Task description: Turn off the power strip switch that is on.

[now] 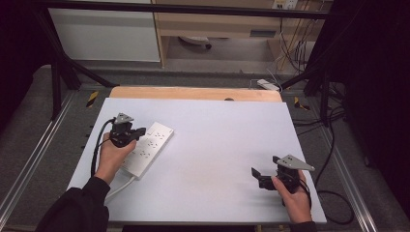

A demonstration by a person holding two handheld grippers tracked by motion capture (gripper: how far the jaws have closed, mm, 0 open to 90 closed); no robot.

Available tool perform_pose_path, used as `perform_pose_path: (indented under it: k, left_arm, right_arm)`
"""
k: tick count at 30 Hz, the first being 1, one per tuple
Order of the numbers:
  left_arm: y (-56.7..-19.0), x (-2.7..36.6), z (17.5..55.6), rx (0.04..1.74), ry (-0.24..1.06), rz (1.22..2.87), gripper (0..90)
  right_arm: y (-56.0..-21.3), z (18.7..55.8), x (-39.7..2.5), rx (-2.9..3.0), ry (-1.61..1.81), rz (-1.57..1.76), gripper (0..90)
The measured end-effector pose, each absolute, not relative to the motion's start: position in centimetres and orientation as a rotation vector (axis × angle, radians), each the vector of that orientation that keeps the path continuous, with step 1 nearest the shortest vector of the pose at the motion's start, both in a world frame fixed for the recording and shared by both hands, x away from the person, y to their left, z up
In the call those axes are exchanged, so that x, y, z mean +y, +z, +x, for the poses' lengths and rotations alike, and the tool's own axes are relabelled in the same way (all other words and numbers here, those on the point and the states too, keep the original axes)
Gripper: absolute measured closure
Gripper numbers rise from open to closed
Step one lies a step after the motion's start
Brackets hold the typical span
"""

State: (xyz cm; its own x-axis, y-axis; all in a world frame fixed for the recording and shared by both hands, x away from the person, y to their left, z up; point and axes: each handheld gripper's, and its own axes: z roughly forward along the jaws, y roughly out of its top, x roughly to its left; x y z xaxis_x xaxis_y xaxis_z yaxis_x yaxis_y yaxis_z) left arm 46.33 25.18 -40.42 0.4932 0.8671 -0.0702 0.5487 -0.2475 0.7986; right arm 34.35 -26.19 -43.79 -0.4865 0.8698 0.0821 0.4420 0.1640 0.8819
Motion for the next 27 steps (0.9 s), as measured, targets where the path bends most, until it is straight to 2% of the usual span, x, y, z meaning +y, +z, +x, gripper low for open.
perform_pose_path:
  k: [27]
  left_arm:
    - [-42.3, 25.1, 46.7, 1.198, 0.475, 1.981, 90.0]
  right_arm:
    - [-43.7, 34.3, -26.2, 1.995, 1.279, 1.239, 2.7]
